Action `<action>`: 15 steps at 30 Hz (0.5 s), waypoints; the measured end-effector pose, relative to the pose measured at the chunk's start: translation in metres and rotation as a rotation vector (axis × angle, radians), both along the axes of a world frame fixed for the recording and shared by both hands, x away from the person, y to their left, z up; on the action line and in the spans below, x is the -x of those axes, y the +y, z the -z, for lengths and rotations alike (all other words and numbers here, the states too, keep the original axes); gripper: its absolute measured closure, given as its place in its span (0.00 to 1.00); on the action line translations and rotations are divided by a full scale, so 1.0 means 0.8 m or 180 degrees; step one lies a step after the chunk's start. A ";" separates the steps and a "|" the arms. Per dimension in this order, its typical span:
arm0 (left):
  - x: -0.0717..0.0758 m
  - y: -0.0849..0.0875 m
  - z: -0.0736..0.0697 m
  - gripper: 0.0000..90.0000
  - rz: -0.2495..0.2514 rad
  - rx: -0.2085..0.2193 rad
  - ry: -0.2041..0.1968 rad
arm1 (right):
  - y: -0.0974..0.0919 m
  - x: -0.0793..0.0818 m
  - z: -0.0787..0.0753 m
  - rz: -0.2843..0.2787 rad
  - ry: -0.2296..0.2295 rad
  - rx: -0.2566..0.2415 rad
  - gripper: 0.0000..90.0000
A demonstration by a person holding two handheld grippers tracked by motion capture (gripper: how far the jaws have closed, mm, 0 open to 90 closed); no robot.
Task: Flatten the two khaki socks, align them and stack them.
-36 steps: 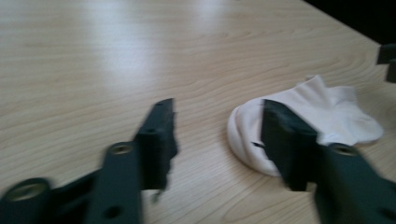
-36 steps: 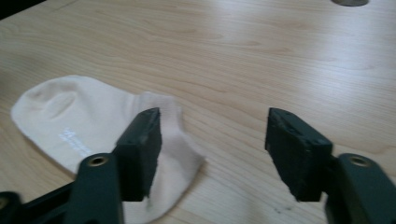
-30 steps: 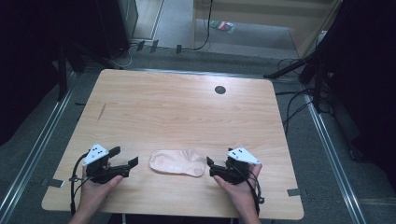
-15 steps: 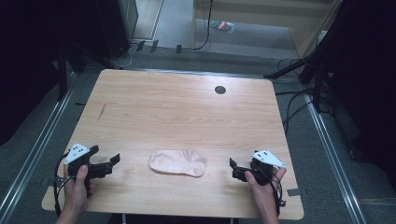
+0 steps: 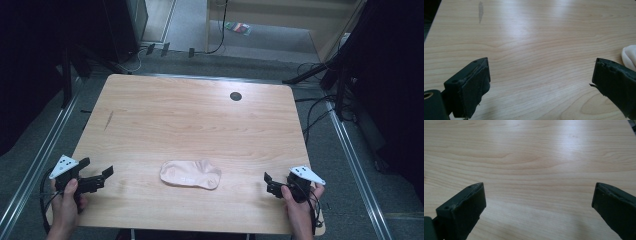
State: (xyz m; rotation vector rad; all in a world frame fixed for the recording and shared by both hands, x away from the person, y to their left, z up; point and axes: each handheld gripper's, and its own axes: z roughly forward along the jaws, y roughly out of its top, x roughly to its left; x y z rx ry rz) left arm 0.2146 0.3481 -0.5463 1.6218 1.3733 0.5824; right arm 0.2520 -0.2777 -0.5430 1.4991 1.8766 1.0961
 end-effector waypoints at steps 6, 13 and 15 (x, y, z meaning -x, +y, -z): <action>0.001 0.007 0.004 0.02 0.0045 0.0186 -0.0024 | -0.020 0.010 0.001 0.0071 -0.0012 0.0049 0.00; -0.005 0.003 0.005 0.02 0.0081 0.0136 0.0009 | -0.016 0.010 0.004 0.0015 0.0001 0.0028 0.00; -0.006 0.001 0.006 0.02 0.0082 0.0119 0.0023 | -0.013 0.010 0.005 -0.0003 0.0010 0.0068 0.00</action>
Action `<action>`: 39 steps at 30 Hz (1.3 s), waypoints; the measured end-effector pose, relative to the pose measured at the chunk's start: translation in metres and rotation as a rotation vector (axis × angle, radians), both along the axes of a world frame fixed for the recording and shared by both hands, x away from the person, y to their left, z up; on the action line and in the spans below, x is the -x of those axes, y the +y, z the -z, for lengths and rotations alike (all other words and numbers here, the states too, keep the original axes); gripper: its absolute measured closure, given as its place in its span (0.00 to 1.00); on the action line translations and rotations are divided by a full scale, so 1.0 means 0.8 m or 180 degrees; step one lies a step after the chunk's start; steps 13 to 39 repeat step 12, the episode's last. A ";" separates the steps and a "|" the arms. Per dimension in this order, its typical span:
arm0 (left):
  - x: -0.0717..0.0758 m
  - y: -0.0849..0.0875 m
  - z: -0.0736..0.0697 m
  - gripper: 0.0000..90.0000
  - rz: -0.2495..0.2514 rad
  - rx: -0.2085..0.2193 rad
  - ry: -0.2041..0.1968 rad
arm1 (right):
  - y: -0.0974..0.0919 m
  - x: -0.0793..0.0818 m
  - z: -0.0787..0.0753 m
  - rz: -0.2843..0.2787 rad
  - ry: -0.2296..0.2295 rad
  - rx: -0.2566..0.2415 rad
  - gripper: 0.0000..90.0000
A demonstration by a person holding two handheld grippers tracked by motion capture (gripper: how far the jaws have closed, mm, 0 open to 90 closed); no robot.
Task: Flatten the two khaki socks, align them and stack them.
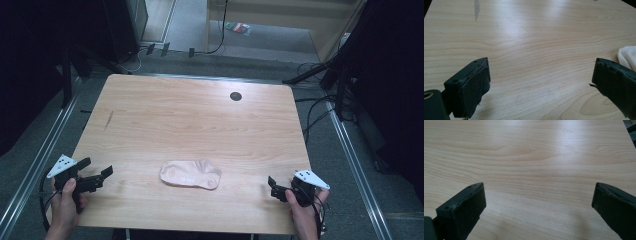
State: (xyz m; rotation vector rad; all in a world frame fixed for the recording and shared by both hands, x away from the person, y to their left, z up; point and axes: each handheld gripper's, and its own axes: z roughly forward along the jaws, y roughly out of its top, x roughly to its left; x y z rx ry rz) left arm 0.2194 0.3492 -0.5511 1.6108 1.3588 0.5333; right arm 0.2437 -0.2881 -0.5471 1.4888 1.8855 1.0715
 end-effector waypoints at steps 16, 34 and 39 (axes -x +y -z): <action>-0.002 -0.004 0.001 0.02 0.0045 -0.0082 0.0038 | -0.002 -0.002 0.001 0.0033 0.0018 -0.0031 0.00; -0.002 -0.004 0.001 0.02 0.0045 -0.0082 0.0038 | -0.002 -0.002 0.001 0.0033 0.0018 -0.0031 0.00; -0.002 -0.004 0.001 0.02 0.0045 -0.0082 0.0038 | -0.002 -0.002 0.001 0.0033 0.0018 -0.0031 0.00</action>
